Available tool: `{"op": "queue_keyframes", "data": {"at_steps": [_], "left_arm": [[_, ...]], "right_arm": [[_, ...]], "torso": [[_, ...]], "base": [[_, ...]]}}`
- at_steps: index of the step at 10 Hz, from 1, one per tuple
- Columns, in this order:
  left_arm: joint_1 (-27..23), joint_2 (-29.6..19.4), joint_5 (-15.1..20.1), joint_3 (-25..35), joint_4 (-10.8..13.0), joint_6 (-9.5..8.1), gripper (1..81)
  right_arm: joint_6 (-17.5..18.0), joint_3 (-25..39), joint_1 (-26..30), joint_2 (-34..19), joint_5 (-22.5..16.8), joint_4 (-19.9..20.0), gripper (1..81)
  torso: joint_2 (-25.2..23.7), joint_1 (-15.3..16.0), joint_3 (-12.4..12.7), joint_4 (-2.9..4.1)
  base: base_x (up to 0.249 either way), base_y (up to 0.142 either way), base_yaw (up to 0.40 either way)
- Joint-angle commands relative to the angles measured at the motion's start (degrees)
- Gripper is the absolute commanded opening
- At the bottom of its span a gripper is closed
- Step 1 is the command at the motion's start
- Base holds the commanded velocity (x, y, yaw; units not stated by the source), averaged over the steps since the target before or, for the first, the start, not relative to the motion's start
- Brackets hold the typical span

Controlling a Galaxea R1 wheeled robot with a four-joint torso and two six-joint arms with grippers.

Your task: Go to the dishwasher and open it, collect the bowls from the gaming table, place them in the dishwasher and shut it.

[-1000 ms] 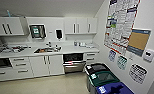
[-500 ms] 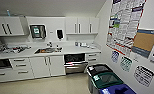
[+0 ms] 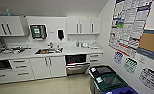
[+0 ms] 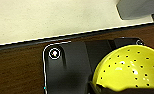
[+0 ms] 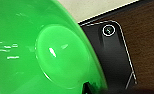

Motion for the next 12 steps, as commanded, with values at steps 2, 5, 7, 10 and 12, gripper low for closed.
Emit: {"op": "queue_keyframes", "data": {"at_steps": [2,5,7,10,12], "left_arm": [[-3.8,-0.5,2.6,0.0,-0.2,0.14,1.0],[-3.8,-0.5,2.5,0.0,-0.2,0.14,1.0],[-3.8,-0.5,2.4,0.0,-0.2,0.23,1.0],[-3.8,-0.5,1.5,0.0,-0.3,0.14,1.0],[-3.8,-0.5,1.5,0.0,-0.3,0.06,1.0]], "right_arm": [[-0.5,0.4,3.2,0.1,-3.6,-0.9,1.0],[-0.5,0.4,3.0,0.1,-3.6,-0.8,1.0],[-0.5,0.4,2.9,0.0,-3.6,-0.7,1.0],[-0.5,0.4,2.9,0.0,-3.6,-0.7,1.0],[-0.5,0.4,2.9,-0.1,-3.6,-0.7,1.0]], "torso": [[0.0,0.0,0.0,0.00],[0.0,0.0,0.0,0.00],[0.0,0.0,0.0,0.00],[0.0,0.0,0.0,0.00],[0.0,0.0,0.0,0.00]], "base": [[0.119,0.079,0.000],[0.149,0.049,0.000],[0.164,0.000,0.000],[0.181,0.000,0.000],[0.167,0.000,0.000]]}}
